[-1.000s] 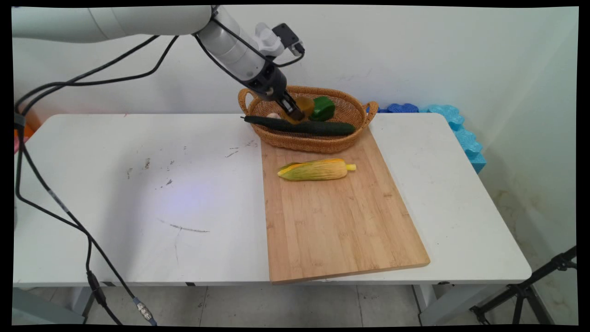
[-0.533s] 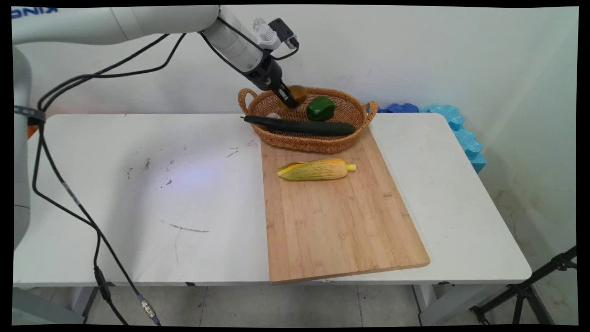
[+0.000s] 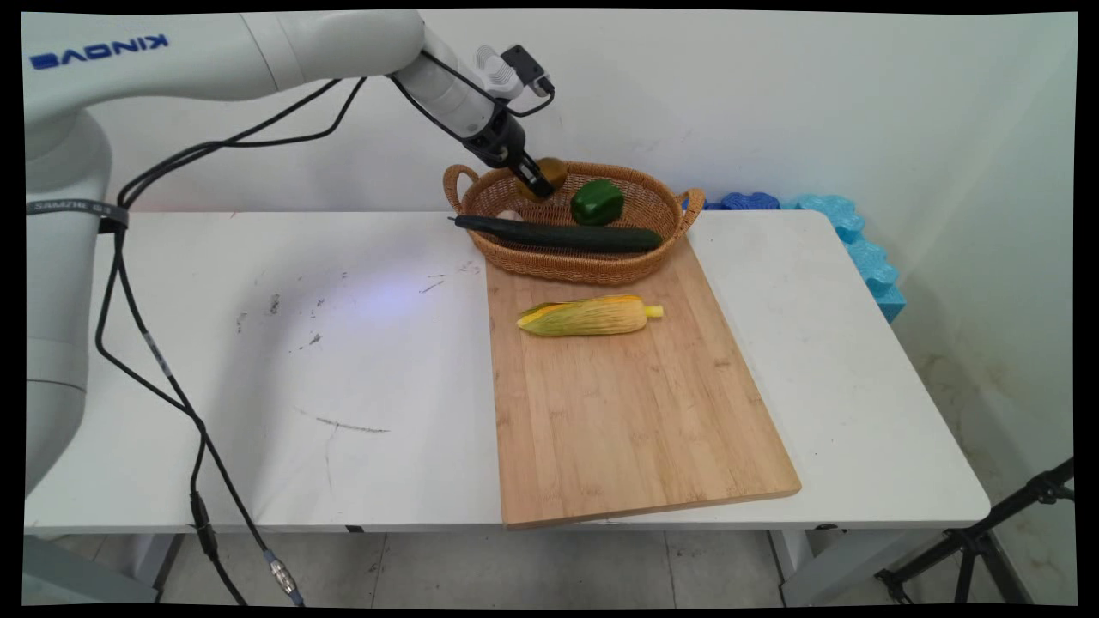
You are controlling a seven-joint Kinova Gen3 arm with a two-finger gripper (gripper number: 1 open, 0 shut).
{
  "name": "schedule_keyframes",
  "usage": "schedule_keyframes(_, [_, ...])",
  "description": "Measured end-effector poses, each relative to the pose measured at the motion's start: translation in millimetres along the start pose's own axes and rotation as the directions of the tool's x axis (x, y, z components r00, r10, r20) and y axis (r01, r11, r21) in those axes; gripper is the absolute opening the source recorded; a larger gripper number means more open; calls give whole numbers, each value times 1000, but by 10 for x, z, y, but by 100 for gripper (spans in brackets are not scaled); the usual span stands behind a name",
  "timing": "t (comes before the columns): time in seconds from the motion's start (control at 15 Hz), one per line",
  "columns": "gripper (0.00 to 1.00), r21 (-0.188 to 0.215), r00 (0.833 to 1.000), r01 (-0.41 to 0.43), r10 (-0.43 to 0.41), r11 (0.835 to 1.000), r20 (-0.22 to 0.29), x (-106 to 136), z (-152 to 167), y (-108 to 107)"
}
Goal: Place the picked object in the vegetable basket
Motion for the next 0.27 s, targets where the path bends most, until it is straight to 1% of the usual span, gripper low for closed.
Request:
schedule_keyframes(0.07, [100,-2,1000,5,-5,1000,-1,-6,48,-23])
schedule_keyframes(0.27, [100,-9,1000,14,-14,1000,-7,-20,140,-60])
